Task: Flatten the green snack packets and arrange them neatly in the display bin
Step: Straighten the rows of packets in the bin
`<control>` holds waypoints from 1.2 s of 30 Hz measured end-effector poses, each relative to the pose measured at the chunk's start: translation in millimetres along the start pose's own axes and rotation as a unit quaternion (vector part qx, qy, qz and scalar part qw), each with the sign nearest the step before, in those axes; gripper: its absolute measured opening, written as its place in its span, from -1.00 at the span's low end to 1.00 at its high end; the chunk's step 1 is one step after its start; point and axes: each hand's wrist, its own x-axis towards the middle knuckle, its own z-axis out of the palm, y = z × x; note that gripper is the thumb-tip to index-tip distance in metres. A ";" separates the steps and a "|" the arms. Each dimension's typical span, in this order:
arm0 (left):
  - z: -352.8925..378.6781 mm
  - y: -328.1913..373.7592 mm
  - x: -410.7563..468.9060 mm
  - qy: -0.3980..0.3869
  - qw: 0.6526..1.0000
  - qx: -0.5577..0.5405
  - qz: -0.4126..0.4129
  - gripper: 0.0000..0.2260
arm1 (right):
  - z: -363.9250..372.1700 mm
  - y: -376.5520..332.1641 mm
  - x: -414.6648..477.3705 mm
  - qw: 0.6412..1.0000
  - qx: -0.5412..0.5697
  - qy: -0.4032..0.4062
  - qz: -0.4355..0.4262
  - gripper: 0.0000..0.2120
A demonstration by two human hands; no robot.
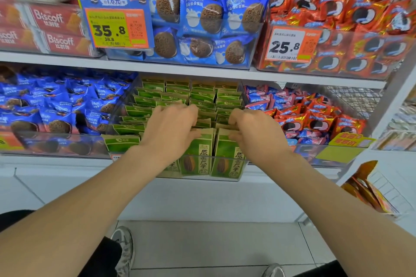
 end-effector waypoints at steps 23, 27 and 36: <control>46.8 -47.7 -18.1 -0.126 0.981 0.145 0.029 -0.20 | 50.0 -21.9 20.5 0.997 -0.020 -0.056 -0.043 -0.32; 47.5 -46.1 -17.9 -0.138 0.981 0.130 0.032 -0.19 | 45.1 -31.5 17.5 0.996 -0.006 -0.089 0.009 -0.32; 24.2 -24.3 -6.1 0.084 0.996 -0.034 0.009 -0.70 | 18.8 -10.8 36.4 0.975 0.218 0.011 -0.028 -0.88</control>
